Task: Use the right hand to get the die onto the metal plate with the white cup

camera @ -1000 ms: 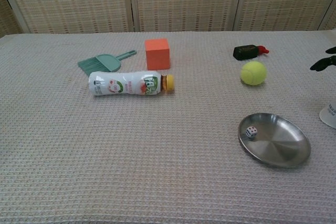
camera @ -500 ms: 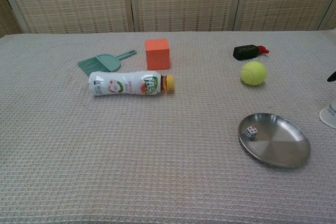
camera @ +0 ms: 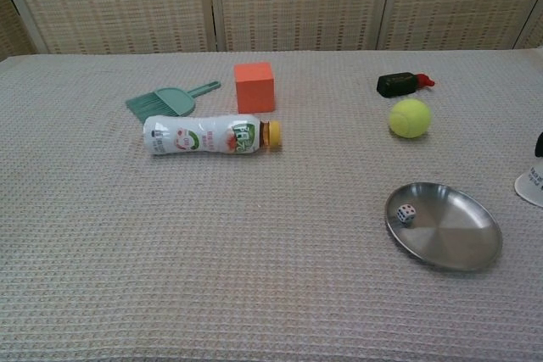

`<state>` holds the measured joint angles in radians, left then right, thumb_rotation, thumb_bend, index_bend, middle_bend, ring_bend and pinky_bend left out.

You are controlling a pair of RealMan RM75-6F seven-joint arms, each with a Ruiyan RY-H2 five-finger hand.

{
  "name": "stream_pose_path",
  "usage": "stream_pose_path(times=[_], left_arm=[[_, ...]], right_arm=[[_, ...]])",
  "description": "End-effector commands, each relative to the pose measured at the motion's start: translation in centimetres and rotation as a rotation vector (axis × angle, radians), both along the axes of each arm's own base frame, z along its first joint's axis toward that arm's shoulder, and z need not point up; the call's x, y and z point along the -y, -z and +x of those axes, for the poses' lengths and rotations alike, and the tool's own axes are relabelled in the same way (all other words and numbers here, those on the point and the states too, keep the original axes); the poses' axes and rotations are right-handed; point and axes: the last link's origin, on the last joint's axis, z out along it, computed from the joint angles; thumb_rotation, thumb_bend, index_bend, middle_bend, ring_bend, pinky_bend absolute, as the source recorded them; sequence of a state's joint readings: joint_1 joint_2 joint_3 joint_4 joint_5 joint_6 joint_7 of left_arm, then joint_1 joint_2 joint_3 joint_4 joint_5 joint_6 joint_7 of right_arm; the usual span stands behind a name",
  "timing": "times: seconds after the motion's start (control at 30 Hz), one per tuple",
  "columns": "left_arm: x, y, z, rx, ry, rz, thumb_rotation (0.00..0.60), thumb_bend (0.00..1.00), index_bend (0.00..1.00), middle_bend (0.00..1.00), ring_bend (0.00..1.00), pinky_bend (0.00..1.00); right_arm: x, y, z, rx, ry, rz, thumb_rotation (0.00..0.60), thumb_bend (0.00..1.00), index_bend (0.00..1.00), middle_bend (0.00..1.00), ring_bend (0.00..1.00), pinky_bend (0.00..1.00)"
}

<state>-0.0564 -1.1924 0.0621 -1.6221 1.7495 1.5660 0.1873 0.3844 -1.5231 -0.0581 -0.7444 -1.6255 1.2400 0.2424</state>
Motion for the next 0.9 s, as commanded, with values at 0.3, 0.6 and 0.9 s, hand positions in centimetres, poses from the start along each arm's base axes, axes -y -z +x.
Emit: stream_pose_path(times=[0.3, 0.6, 0.9], left_arm=[[0.0, 0.0, 0.0, -0.002, -0.003, 0.001, 0.600, 0.36, 0.30, 0.38, 0.33, 0.49], [0.0, 0.1, 0.0, -0.007, -0.007, -0.001, 0.600, 0.36, 0.30, 0.38, 0.33, 0.49], [0.0, 0.0, 0.0, -0.003, -0.010, -0.004, 0.600, 0.36, 0.30, 0.38, 0.33, 0.49]], right_arm=[[0.3, 0.0, 0.9, 0.009, -0.080, -0.105, 0.600, 0.28, 0.60, 0.50, 0.38, 0.67], [0.5, 1.5, 6.5, 0.321, -0.118, 0.030, 0.600, 0.28, 0.60, 0.50, 0.38, 0.67], [0.0, 2.8, 11.7, 0.380, -0.138, 0.157, 0.600, 0.28, 0.60, 0.50, 0.38, 0.67]])
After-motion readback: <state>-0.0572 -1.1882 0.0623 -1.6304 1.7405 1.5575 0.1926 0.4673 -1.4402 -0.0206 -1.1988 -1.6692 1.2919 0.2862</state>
